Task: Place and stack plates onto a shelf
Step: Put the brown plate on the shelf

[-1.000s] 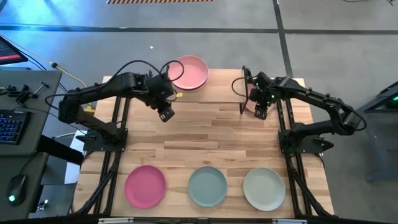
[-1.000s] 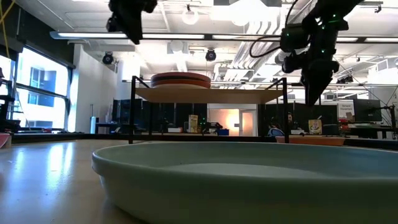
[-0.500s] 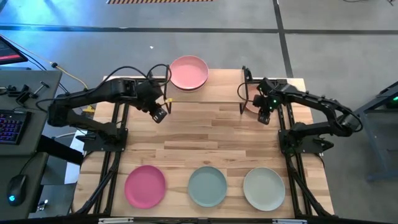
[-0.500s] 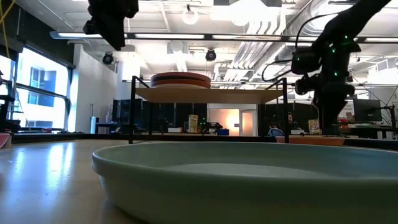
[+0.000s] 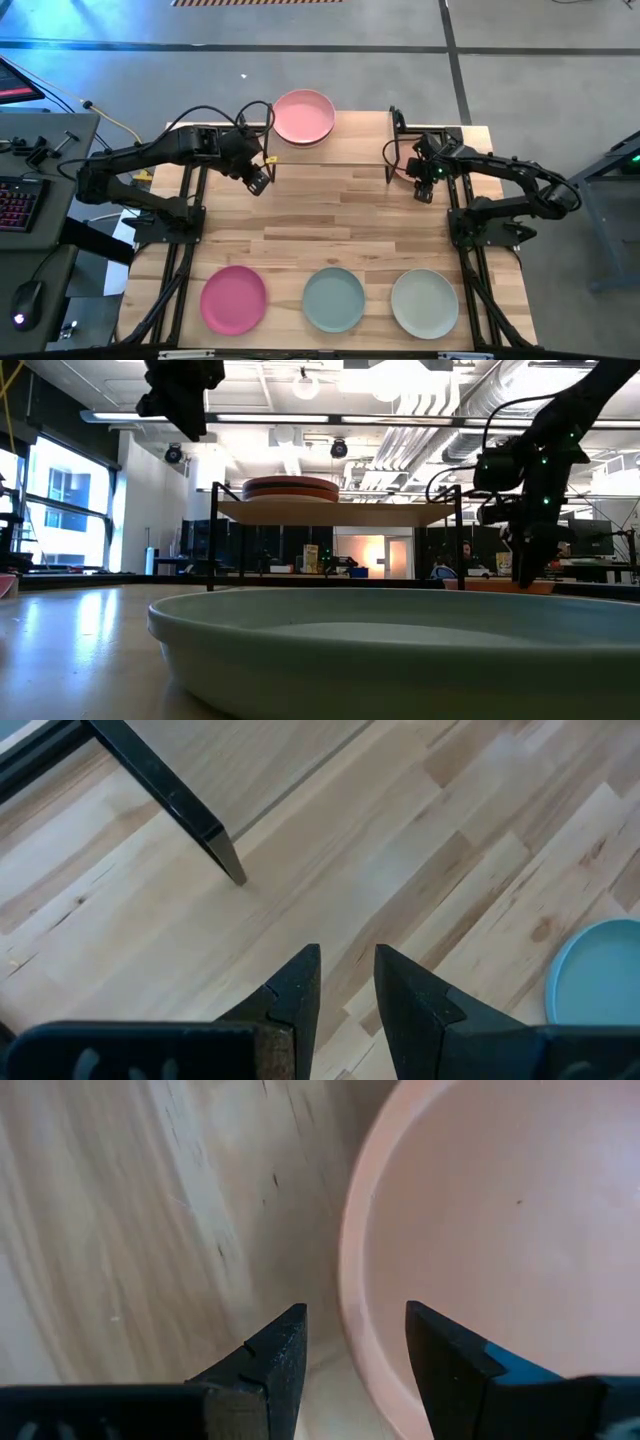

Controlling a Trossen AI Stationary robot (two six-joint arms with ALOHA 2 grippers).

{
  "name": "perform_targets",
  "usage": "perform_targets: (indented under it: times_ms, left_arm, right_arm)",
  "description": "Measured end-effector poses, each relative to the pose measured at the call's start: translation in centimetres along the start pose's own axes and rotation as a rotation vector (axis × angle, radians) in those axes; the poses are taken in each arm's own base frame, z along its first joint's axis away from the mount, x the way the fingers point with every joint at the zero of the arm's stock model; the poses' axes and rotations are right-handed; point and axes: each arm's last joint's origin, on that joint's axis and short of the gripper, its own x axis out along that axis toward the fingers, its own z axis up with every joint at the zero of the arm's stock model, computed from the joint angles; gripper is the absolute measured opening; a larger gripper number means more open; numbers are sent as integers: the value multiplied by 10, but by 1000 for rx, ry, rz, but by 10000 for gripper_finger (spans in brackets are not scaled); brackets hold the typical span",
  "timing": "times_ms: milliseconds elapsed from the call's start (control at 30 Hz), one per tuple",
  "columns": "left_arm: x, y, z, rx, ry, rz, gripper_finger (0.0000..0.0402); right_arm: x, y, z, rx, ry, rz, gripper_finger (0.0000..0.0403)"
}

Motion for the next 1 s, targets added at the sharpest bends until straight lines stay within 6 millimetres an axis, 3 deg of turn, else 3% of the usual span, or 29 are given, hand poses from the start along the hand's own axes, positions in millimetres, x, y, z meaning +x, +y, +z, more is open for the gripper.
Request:
perform_targets:
  times_ms: [267,633,767,900,1000]
  left_arm:
    - [0,0,0,9,-2,4,88]
    - [0,0,0,20,-2,5,88]
    - [0,0,0,20,-2,5,88]
    - [0,0,0,20,-3,7,88]
    - [0,0,0,20,-6,13,88]
  right_arm:
    - [3,0,-2,0,15,-9,149]
    - [15,-2,0,37,91,19,110]
    - [12,-3,3,86,103,16,79]
    - [9,-5,4,137,122,6,19]
    - [7,-6,7,174,116,7,10]
